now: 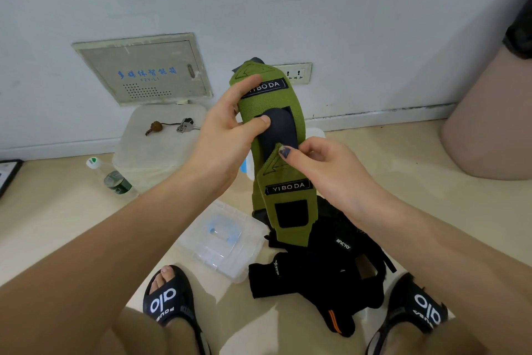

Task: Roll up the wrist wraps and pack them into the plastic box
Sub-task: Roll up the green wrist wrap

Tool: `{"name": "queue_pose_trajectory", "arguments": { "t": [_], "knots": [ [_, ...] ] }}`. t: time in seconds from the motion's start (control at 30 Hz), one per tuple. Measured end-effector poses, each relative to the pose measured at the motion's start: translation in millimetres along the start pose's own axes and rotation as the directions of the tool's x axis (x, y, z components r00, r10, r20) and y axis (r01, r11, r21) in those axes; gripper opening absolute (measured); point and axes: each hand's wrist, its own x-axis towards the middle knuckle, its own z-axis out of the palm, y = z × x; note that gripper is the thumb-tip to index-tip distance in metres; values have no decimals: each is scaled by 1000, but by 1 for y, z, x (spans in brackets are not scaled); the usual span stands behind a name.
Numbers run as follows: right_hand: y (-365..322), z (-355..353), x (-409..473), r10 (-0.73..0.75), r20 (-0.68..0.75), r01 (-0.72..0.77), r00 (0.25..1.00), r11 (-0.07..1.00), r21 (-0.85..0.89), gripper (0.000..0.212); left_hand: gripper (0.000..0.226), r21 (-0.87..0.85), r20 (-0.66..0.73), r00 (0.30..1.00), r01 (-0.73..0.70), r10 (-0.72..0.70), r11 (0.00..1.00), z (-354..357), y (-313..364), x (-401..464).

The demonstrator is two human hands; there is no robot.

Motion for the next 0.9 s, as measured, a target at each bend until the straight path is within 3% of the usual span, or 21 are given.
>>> {"name": "queue_pose_trajectory", "arguments": {
  "t": [0.3,0.6,0.9],
  "knots": [
    [2,-3,-1,-55,59,52,997,997,52,26,59,-6,-45,999,29,-29,1000,-4,6,5],
    [7,-7,5,11,125,-18,992,998,58,17,60,4,-24,998,58,-58,998,-4,7,8],
    [19,-8,7,75,75,-72,994,996,-42,27,57,-21,-39,995,87,-88,996,-10,14,10]
  ]
}}
